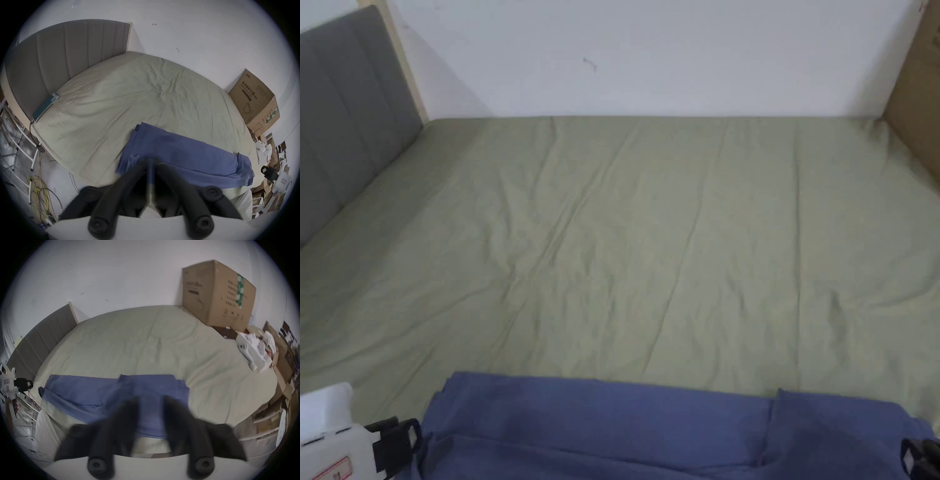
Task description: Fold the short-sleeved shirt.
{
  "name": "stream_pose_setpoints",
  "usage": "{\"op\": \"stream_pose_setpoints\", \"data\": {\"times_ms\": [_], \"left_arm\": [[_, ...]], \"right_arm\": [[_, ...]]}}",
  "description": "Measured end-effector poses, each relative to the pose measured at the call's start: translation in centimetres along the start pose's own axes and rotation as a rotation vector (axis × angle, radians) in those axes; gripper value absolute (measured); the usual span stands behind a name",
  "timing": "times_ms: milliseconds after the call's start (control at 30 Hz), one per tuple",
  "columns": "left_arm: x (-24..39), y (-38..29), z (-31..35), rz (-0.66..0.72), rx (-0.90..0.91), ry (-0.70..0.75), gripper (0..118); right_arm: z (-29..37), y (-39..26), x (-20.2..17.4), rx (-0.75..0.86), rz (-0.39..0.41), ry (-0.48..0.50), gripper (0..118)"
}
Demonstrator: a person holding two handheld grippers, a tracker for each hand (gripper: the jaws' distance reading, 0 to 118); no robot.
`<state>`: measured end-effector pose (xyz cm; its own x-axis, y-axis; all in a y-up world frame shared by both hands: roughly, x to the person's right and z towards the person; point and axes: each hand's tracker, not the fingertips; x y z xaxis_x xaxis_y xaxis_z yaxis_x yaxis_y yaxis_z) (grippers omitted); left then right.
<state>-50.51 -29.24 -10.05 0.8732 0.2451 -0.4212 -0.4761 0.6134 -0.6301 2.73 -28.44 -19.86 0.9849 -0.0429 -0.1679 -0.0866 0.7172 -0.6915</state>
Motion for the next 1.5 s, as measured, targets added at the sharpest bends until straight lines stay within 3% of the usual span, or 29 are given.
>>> {"op": "stream_pose_setpoints", "data": {"times_ms": [33,67,200,267,300,400,433,733,800,900,933,967,1000,1333,1500], "left_arm": [[-0.1,-0.4,-0.1,0.004,-0.003,0.004,1],[-0.1,-0.9,-0.1,-0.005,-0.008,0.011,1],[-1.0,-1.9,-0.8,-0.012,-0.037,-0.004,0],[-1.9,-2.2,-0.7,0.027,-0.021,-0.007,1],[-2.7,-2.1,-0.8,0.072,-0.006,-0.017,10],[-4.6,-2.0,-1.0,0.191,0.01,-0.111,106],[-5.2,-1.9,-1.6,0.214,-0.005,-0.128,118],[-8.9,-1.8,-7.8,0.486,-0.059,-0.26,116],[-9.3,-2.7,-9.7,0.588,-0.117,-0.353,112],[-9.4,-3.3,-9.5,0.637,-0.062,-0.342,108],[-9.6,-3.2,-9.1,0.663,-0.06,-0.347,88],[-9.9,-3.3,-8.9,0.687,-0.049,-0.347,41],[-10.1,-3.6,-9.7,0.719,-0.054,-0.35,9],[-7.4,0.7,-6.3,0.588,-0.045,-0.379,8],[-0.2,5.2,-2.3,0.33,0.008,-0.432,8]], "right_arm": [[-0.3,-0.2,-1.2,-0.026,0.021,-0.05,5],[-0.7,-0.3,-2.2,-0.049,0.043,-0.044,3],[-2.0,-1.4,-5.2,-0.084,0.001,0.128,1],[-2.2,-1.4,-6.5,-0.084,0.017,0.132,1],[-2.5,-1.3,-7.1,-0.093,0.045,0.156,1],[-2.9,-0.6,-8.5,-0.083,0.067,0.161,1],[-3.1,-0.4,-8.8,-0.081,0.072,0.171,1],[-4.1,0.7,-11.5,-0.082,0.119,0.205,1],[-4.2,0.3,-11.7,-0.095,0.131,0.201,1],[-4.5,0.0,-11.5,-0.124,0.13,0.195,1],[-4.5,-0.1,-11.3,-0.131,0.129,0.188,1],[-4.5,-0.2,-11.1,-0.135,0.127,0.182,1],[-4.5,-0.3,-10.8,-0.138,0.123,0.177,1],[-4.6,-0.6,-6.8,-0.165,0.021,0.118,1],[-4.0,-0.8,-4.8,-0.148,-0.045,0.105,1]]}}
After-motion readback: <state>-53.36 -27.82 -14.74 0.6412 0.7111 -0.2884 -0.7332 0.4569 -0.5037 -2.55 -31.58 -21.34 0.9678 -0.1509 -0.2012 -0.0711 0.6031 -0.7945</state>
